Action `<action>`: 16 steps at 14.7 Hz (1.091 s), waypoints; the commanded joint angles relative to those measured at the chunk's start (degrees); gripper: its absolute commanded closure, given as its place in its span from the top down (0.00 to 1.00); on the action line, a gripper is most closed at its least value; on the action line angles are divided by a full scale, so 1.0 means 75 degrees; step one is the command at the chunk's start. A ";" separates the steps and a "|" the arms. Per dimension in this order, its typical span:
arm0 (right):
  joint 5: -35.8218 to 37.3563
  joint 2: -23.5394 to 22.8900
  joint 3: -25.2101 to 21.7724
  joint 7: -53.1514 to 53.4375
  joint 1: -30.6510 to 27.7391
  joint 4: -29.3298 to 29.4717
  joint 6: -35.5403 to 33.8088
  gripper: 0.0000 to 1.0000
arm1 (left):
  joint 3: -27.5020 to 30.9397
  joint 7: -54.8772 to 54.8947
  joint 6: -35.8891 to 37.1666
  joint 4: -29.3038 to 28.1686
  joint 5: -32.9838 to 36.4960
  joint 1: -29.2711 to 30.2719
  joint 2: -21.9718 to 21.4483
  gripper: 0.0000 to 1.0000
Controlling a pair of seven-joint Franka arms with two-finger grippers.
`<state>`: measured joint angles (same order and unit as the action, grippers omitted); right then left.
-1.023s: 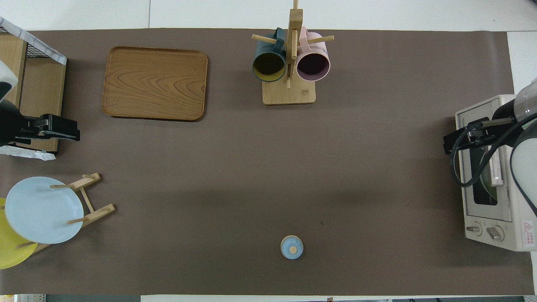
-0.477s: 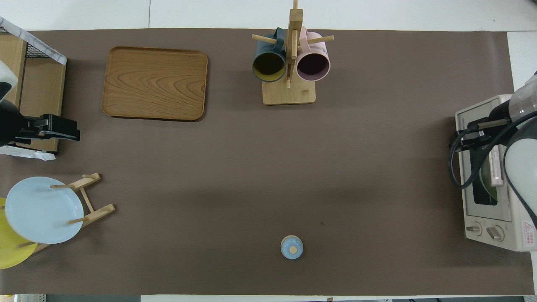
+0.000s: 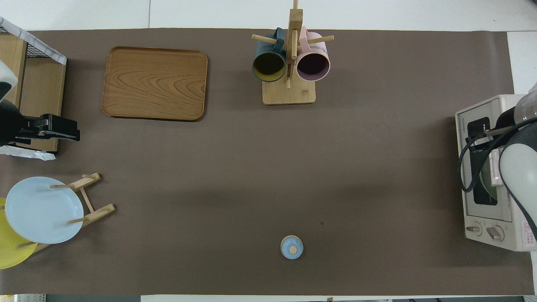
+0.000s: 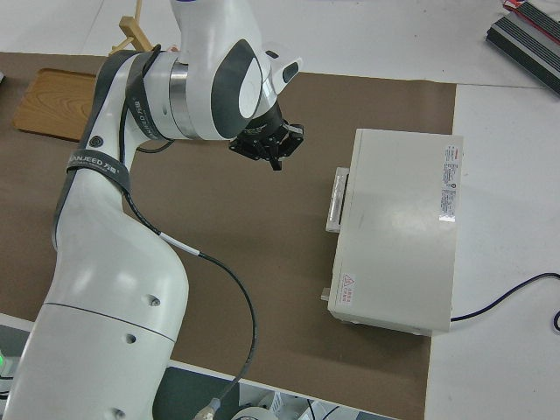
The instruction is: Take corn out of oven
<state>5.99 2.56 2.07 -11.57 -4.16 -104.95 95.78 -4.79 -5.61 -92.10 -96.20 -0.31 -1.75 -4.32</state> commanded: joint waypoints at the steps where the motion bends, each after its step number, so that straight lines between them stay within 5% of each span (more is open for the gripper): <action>1: 0.0302 0.0385 0.0041 0.0216 -0.0195 -0.0735 0.0412 0.00 | -0.0064 -0.0002 0.0116 -0.0052 0.0019 0.0105 -0.0138 1.00; 16: 0.0550 0.0467 0.0052 0.0359 -0.1297 -0.1955 0.1444 0.00 | -0.0064 -0.0002 0.0081 -0.0052 0.0019 0.0105 -0.0138 1.00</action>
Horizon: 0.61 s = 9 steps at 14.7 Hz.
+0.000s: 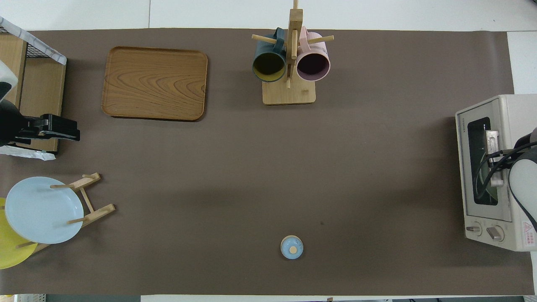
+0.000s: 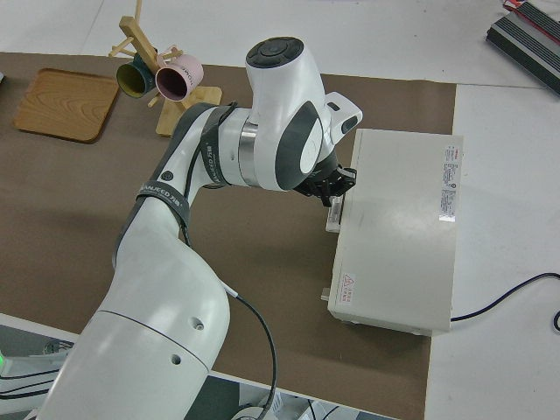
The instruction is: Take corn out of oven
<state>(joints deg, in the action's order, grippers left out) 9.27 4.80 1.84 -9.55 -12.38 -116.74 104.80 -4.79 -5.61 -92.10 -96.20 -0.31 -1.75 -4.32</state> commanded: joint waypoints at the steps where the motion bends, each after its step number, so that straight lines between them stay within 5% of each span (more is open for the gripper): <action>1: 0.0112 0.0169 0.0083 0.0101 -0.0201 -0.0430 0.0254 0.00 | -0.0064 -0.0002 0.0081 -0.0052 0.0019 0.0105 -0.0138 1.00; 9: 0.0065 0.0028 0.0118 0.1085 0.0373 -0.0945 0.0872 0.00 | -0.0064 0.0009 0.0058 -0.0052 0.0019 0.0105 -0.0138 1.00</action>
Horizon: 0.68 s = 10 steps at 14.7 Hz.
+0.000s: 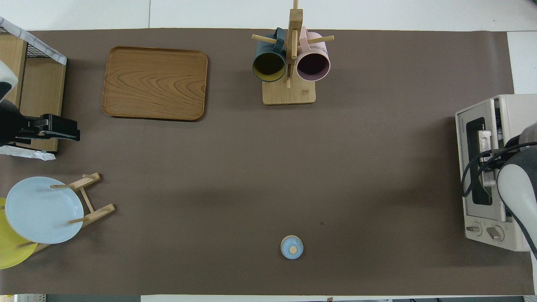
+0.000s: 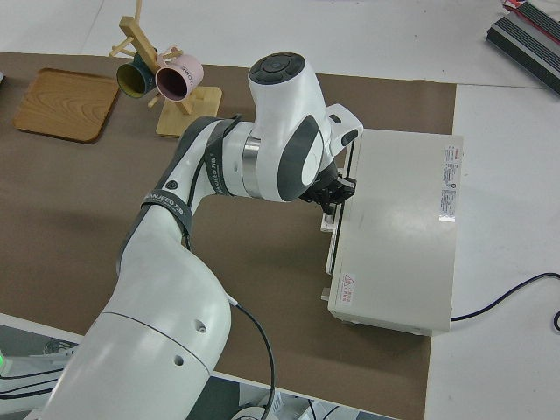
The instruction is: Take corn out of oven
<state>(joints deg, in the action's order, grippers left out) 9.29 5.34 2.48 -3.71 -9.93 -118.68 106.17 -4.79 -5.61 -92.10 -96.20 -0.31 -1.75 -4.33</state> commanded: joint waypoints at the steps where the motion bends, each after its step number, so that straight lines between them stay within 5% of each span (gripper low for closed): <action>1: 0.0050 -0.0079 0.0044 0.0377 0.0070 -0.0804 0.0877 0.00 | -0.0064 0.0009 0.0070 -0.0052 0.0019 0.0105 -0.0138 1.00; 10: -0.0009 -0.0794 0.0044 0.1421 0.0902 -0.1213 0.2025 0.00 | -0.0064 -0.0002 0.0046 -0.0064 0.0019 0.0105 -0.0138 1.00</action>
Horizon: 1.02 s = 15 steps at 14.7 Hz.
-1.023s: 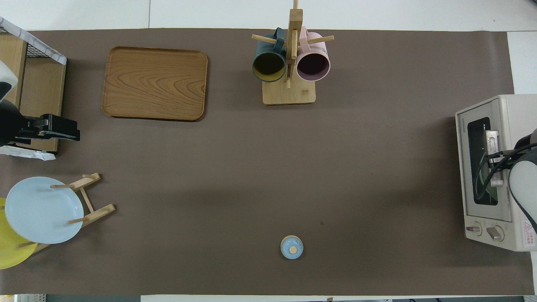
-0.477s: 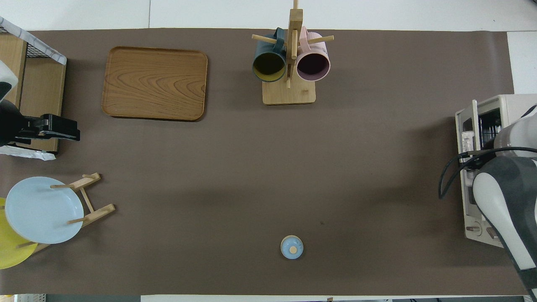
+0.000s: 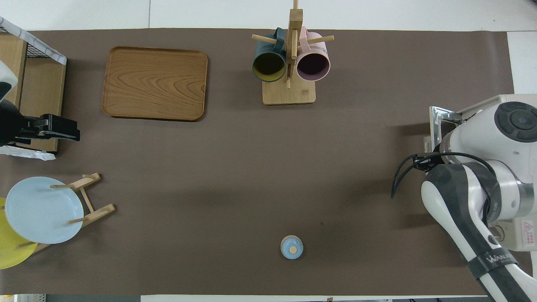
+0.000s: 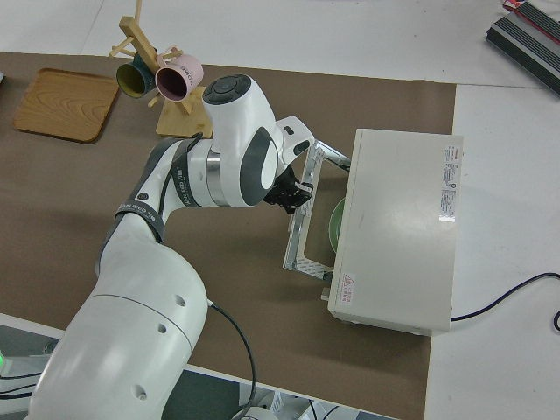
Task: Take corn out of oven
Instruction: 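Reach into the oven and grasp the green plate with the right gripper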
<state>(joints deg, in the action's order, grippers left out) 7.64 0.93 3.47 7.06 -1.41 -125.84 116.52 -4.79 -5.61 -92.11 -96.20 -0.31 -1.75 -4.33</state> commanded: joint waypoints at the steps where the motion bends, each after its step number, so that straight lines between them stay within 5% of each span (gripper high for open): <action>1: 0.0212 -0.0194 -0.0088 -0.0016 -0.0234 -0.0457 0.0926 0.00 | -0.0064 0.0009 0.0070 -0.0064 0.0019 0.0105 -0.0138 1.00; 15: -0.0396 -0.0932 -0.0029 0.0147 -0.0129 -0.0823 0.1831 0.00 | -0.0064 0.0009 0.0035 -0.0064 0.0030 0.0058 -0.0138 1.00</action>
<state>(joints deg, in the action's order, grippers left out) 4.74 -5.97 3.65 7.53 -1.30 -131.26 130.19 -4.97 -5.61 -92.14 -96.20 -0.31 -1.76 -4.33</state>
